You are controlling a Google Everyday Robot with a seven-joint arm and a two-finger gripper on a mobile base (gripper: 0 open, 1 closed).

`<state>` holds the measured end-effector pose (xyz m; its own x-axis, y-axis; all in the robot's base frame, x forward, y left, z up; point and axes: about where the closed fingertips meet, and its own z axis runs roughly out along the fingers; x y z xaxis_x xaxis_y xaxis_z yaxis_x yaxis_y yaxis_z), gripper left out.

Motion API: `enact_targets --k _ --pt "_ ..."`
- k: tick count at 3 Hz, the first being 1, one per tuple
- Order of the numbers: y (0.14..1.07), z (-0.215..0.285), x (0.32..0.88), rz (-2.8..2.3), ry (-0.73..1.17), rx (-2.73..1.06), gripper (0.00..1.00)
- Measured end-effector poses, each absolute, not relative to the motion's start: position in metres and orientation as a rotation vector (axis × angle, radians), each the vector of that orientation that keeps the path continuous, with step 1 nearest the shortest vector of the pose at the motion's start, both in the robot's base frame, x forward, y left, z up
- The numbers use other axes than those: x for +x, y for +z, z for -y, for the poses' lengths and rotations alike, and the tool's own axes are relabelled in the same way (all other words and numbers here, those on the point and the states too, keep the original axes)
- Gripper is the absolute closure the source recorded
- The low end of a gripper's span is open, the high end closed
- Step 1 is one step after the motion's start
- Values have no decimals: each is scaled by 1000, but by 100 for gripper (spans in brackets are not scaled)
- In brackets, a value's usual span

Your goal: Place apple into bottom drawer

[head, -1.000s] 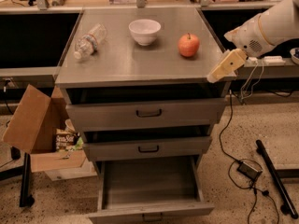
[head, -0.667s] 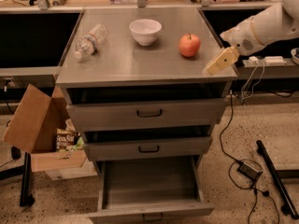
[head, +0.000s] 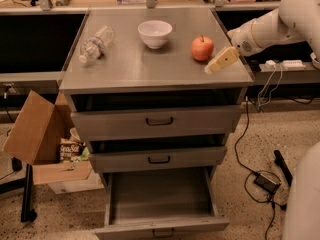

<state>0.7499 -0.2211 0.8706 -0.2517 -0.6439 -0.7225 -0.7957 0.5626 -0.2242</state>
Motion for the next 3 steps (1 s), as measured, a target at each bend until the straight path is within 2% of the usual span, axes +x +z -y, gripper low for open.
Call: enact_targets --k 1,3 --pt "864 217 783 -1958 266 -1029 0" --pt "856 203 808 -1945 382 -908 0"
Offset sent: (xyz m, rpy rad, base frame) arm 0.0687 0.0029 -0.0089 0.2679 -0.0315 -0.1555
